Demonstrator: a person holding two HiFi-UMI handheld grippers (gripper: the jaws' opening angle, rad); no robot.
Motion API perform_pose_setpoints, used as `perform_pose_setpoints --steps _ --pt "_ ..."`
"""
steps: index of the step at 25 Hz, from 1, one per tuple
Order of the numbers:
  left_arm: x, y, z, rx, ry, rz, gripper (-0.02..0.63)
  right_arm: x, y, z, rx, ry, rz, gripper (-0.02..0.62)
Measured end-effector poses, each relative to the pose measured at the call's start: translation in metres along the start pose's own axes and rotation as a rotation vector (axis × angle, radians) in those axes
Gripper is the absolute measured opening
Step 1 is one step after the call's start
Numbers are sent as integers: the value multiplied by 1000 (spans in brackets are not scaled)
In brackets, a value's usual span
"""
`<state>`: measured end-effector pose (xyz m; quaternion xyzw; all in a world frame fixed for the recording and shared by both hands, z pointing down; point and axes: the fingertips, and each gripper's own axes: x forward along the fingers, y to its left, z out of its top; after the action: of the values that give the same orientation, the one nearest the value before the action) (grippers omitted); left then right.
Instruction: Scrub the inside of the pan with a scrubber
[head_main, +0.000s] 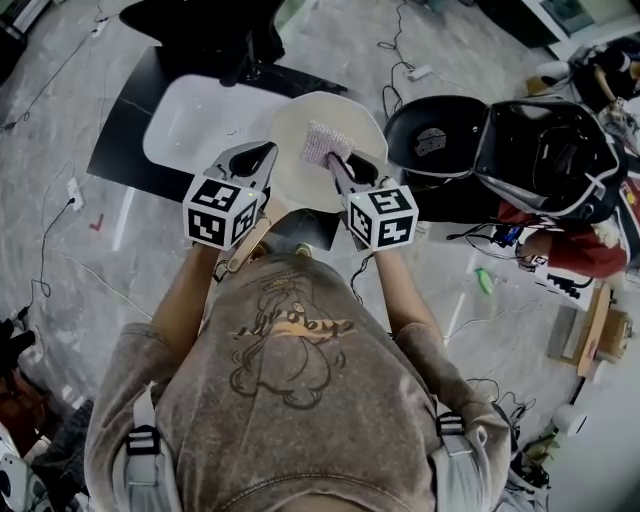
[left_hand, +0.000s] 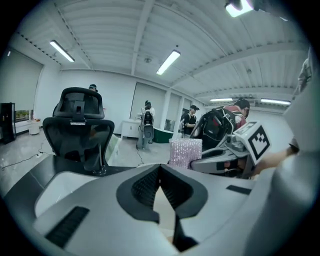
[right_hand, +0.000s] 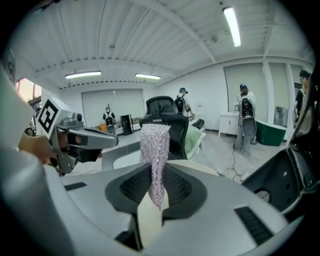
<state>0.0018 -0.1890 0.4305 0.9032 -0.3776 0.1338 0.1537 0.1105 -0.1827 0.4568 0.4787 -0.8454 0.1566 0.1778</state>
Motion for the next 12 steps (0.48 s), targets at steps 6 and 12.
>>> perform_pose_setpoints --steps 6,12 --pt "-5 13 11 21 -130 32 17 -23 10 29 -55 -246 -86 86" --pt "-5 25 6 84 -221 80 17 -26 0 26 -33 -379 -147 86"
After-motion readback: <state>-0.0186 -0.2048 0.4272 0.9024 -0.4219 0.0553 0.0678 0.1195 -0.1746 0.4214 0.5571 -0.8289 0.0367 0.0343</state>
